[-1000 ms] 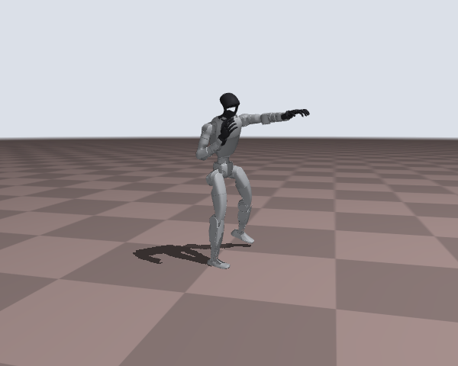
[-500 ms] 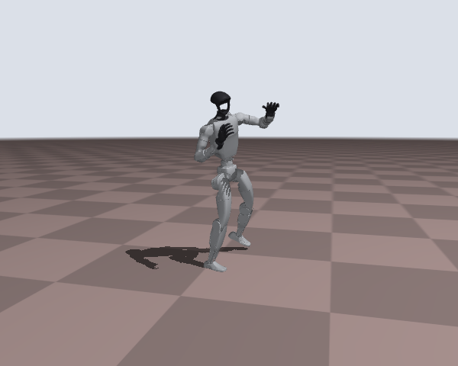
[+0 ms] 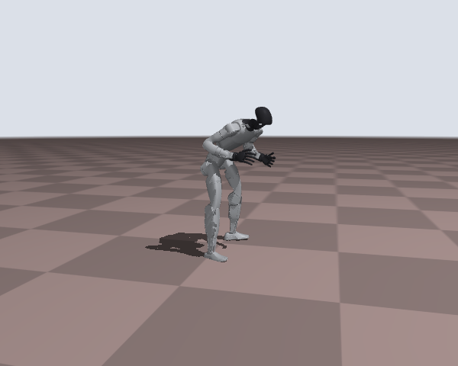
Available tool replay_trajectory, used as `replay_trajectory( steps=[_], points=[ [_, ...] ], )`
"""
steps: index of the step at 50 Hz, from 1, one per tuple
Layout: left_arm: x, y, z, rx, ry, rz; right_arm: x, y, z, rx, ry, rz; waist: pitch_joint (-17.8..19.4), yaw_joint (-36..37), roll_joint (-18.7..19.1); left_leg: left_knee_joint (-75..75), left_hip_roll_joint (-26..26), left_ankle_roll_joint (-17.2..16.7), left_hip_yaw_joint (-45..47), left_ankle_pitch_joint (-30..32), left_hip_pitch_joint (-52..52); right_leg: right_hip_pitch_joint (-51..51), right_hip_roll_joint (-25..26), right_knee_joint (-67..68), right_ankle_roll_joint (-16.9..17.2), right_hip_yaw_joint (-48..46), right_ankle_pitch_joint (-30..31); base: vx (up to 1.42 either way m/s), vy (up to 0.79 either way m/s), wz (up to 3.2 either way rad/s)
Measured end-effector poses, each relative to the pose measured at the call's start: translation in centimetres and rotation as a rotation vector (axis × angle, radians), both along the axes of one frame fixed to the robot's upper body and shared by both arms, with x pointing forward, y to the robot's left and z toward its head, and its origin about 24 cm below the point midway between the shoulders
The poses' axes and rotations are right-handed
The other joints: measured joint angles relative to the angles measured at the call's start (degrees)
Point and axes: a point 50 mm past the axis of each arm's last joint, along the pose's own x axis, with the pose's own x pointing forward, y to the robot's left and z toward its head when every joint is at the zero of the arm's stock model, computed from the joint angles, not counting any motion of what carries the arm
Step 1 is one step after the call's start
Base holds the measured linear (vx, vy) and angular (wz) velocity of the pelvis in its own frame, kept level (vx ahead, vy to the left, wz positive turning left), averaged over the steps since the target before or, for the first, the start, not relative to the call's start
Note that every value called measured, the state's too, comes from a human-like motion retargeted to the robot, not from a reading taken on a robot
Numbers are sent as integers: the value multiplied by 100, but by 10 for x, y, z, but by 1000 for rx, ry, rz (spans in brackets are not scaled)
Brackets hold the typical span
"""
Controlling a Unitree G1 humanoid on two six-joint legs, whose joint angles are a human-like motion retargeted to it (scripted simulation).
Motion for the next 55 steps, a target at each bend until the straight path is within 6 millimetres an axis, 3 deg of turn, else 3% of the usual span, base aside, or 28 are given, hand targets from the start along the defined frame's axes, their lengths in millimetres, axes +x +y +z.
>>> replay_trajectory(
  steps=[3, 8, 9, 10, 12, 13, 15, 16, 17, 18, 19, 21, 23, 25, 28, 30, 32, 34, 35, 37, 38, 40, 42, 44, 47, 50, 52, 55],
  points=[
    [5, -19, 2, 12, -22, 12, 4, -10, -26, 35, 79, -176, 0, 249, 107, -218, -128, -387, -228, 272, -845, -496, -36, -439, 78, -286, 394, -11, 19, 97],
    [-1, -30, -6, -138, 64, -73, -18, -18, -47, 20, 106, -341, 0, 704, 236, 406, -247, -20, -775, 183, -1984, -829, -237, -458, 93, -794, 564, 3, 21, 87],
    [-15, -64, -23, 116, 143, -638, -13, -7, -54, -67, 221, -284, 0, 744, 93, 456, -342, -59, -808, 111, -1953, -729, -360, -410, 86, -830, 540, 24, 41, 72],
    [-77, -85, -38, 248, -8, -1666, -7, 8, -65, -191, 384, -184, 0, 768, -90, 490, -452, -137, -828, 27, -1867, -598, -503, -334, 75, -855, 499, 23, 37, 65],
    [-80, -90, -44, 134, 148, -1921, -1, 27, -64, -173, 408, -105, 0, 900, -346, 276, -552, -163, -973, 88, -1764, -420, -540, -291, -83, -1061, 527, 19, 23, 66],
    [-85, -92, -35, -62, 205, -1961, -3, 40, -61, -86, 364, -67, 0, 931, -514, 197, -626, -158, -1050, 102, -1654, -265, -595, -238, -76, -1193, 542, 18, 18, 85],
    [-86, -92, -27, -128, 229, -2011, -3, 52, -48, -83, 293, -11, 0, 1111, -619, 112, -767, -101, -1247, 104, -1490, 42, -704, -89, -83, -1487, 614, 19, 17, 89],
    [-18, -60, -22, -228, 298, -929, -11, 42, -34, 40, 107, -79, 0, 1364, -623, 170, -725, -129, -1348, 85, -1360, 290, -656, -35, 21, -1630, 647, 20, 9, 62],
    [-6, -11, -8, -385, 131, -314, -18, 36, -24, 123, -34, -111, 0, 1589, -648, 217, -690, -142, -1426, 66, -1226, 525, -617, 16, 91, -1742, 688, 22, 5, 40],
    [-7, -7, -5, -246, 77, -205, -18, 38, -16, 117, -87, -97, 0, 1754, -715, 242, -671, -126, -1457, 43, -1083, 734, -598, 63, 90, -1792, 745, 26, 8, 37],
    [-9, -3, -3, -361, 80, -327, -19, 41, -7, 124, -144, -63, 0, 1937, -795, 279, -650, -116, -1482, 1, -932, 930, -581, 121, 89, -1800, 777, 29, 10, 32],
    [-8, 2, -12, -869, 142, -791, -16, 56, 11, 110, -245, 14, 0, 2214, -1029, 265, -638, -79, -1530, -77, -596, 1301, -545, 205, 59, -1731, 830, 31, 10, 38],
    [-14, -15, -24, -1253, 264, -1086, -10, 63, 30, 97, -322, 19, 0, 2522, -1249, 202, -652, -66, -1649, -151, -259, 1688, -494, 263, 26, -1642, 835, 32, 7, 57],
    [-33, -37, -21, -1436, 387, -1219, 0, 69, 56, 31, -391, -35, 0, 2789, -1456, 85, -602, -234, -1825, -169, 41, 1998, -383, 338, -153, -1531, 815, 31, 3, 62],
    [-31, -30, -30, -1423, 400, -1166, 4, 48, 110, -132, -587, -211, 0, 3269, -1466, 55, -665, -406, -2060, -344, 654, 2673, -381, 562, -56, -1323, 843, 29, 7, 94],
    [-26, -26, -36, -1426, 384, -1122, 12, 40, 160, -196, -698, -437, 0, 3385, -1496, -105, -738, -347, -2167, -323, 934, 2920, -379, 676, -40, -1087, 997, 19, 8, 100],
    [-19, -16, -42, -1432, 355, -1051, 30, 29, 218, -147, -697, -565, 0, 3451, -1543, -169, -794, -285, -2237, -301, 1122, 3072, -351, 817, 37, -727, 1126, 17, 4, 93],
    [-13, -3, -49, -1437, 341, -965, 49, 0, 276, -78, -550, -690, 0, 3515, -1622, -82, -845, -9, -2254, -303, 1185, 3178, -300, 906, 81, -321, 1253, 17, -2, 76],
    [-10, 4, -53, -1429, 331, -923, 52, -28, 301, -20, -449, -779, 0, 3618, -1617, -45, -773, -25, -2295, -303, 1215, 3226, -172, 917, 93, -118, 1319, 16, -6, 49],
    [-5, 15, -61, -1464, 315, -829, 51, -77, 332, 24, -153, -879, -13, 3809, -1461, 155, -641, -42, -2396, -345, 1153, 3285, 57, 913, 93, 224, 1458, 16, -9, 41],
    [-3, 23, -67, -1481, 312, -771, 45, -108, 334, 75, -19, -923, -50, 3937, -1407, 233, -532, -97, -2476, -357, 1105, 3310, 219, 894, 93, 324, 1540, 17, -12, 36],
    [-6, 38, -78, -1489, 301, -686, 27, -144, 333, 160, 145, -927, -113, 4120, -1373, 355, -391, -113, -2594, -385, 1047, 3376, 450, 862, 93, 497, 1666, 18, -12, 33],
    [-16, 53, -88, -1514, 285, -600, 12, -136, 345, 186, -21, -894, -138, 4207, -1343, 456, -301, -94, -2629, -429, 1070, 3518, 605, 754, 93, 649, 1771, 21, -10, 27],
    [-26, 60, -100, -1552, 300, -528, 7, -104, 348, 154, -280, -800, -197, 4260, -1314, 491, -229, -119, -2652, -458, 1168, 3658, 726, 717, 93, 710, 1843, 22, -10, 19],
    [-29, 64, -121, -1580, 380, -457, 1, -57, 316, -65, -502, -739, -235, 4401, -1301, 636, -173, -46, -2623, -501, 1314, 3885, 785, 634, 93, 722, 1955, 18, -5, 5],
    [-22, 76, -127, -1521, 406, -425, -5, -24, 277, -261, -566, -632, -254, 4464, -1373, 697, -172, 23, -2574, -518, 1415, 4020, 760, 571, 93, 615, 2000, 11, -3, -5],
    [-18, 80, -124, -1472, 418, -430, -9, -18, 275, -275, -585, -609, -287, 4496, -1362, 839, -124, 10, -2562, -569, 1404, 4099, 766, 499, 93, 538, 2015, 0, 0, 0],
    [-4, 79, -112, -1388, 434, -465, 0, -55, 308, -90, -502, -785, -292, 4502, -1497, 996, -223, 24, -2495, -544, 1259, 4015, 611, 603, 93, 399, 1865, -5, 2, 0]
  ],
)
